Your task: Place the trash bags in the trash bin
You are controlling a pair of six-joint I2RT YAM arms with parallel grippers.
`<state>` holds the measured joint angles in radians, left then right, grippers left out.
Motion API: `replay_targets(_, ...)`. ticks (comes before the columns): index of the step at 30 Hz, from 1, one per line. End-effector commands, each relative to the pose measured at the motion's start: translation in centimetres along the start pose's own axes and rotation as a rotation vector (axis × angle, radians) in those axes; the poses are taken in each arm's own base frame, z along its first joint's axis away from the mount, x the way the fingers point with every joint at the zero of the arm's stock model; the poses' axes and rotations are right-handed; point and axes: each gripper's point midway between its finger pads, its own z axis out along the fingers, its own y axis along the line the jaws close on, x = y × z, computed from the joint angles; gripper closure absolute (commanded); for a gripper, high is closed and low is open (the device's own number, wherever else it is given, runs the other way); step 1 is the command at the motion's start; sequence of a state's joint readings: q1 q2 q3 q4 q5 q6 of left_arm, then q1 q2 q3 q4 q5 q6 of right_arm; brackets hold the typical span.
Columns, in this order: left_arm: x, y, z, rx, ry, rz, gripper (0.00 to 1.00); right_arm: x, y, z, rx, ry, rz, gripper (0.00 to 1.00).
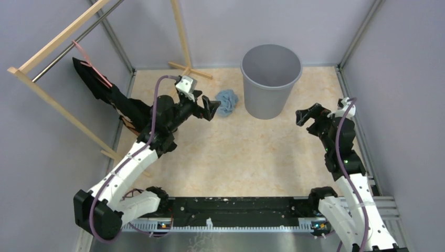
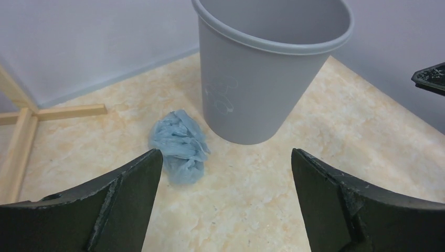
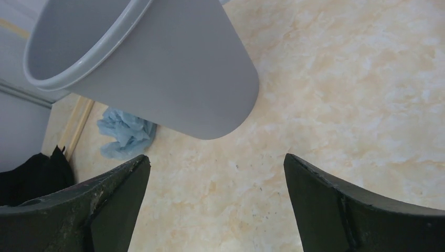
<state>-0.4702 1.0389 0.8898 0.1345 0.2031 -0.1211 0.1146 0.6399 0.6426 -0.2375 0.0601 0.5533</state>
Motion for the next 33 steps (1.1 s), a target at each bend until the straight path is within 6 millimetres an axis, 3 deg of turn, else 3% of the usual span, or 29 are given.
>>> replay_targets(1, -0.6, -1.3, 1.4, 0.069, 0.014, 0.003, 0.02, -1.5, 0.0, -0.8, 0.007, -0.044, -0.044, 0.01)
replay_targets(4, 1.0, -1.4, 2.8, 0.08, 0.082, -0.04, 0.02, -0.1, -0.5, -0.6, 0.006, -0.01, -0.049, 0.01)
replay_targets(14, 10.8, -1.2, 7.4, 0.123, 0.403, -0.161, 0.02, 4.6, 2.3, 0.4, -0.218, 0.142, -0.039, 0.01)
replay_targets(18, 12.4, -0.4, 11.0, 0.073, 0.479, -0.286, 0.03, 4.8, 3.9, -0.5, -0.315, 0.175, -0.064, 0.01)
replay_targets(22, 14.1, 3.7, 15.1, -0.152, 0.538, -0.348, 0.02, 4.7, 3.9, -1.4, -0.312, 0.177, -0.077, 0.01)
replay_targets(24, 14.7, 6.2, 15.9, -0.274, 0.577, -0.35, 0.02, 4.5, 3.9, -1.9, -0.312, 0.174, -0.078, 0.01)
replay_targets(28, 16.9, 10.5, 14.9, -0.421, 0.614, -0.316, 0.02, 3.8, 4.0, -3.3, -0.309, 0.165, -0.098, 0.01)
replay_targets(30, 18.2, 10.7, 14.6, -0.366, 0.625, -0.365, 0.02, 3.8, 3.7, -3.7, -0.301, 0.152, -0.103, 0.01)
replay_targets(33, 19.6, 9.2, 14.0, -0.214, 0.673, -0.46, 0.06, 4.2, 3.5, -3.8, -0.302, 0.149, -0.09, 0.01)
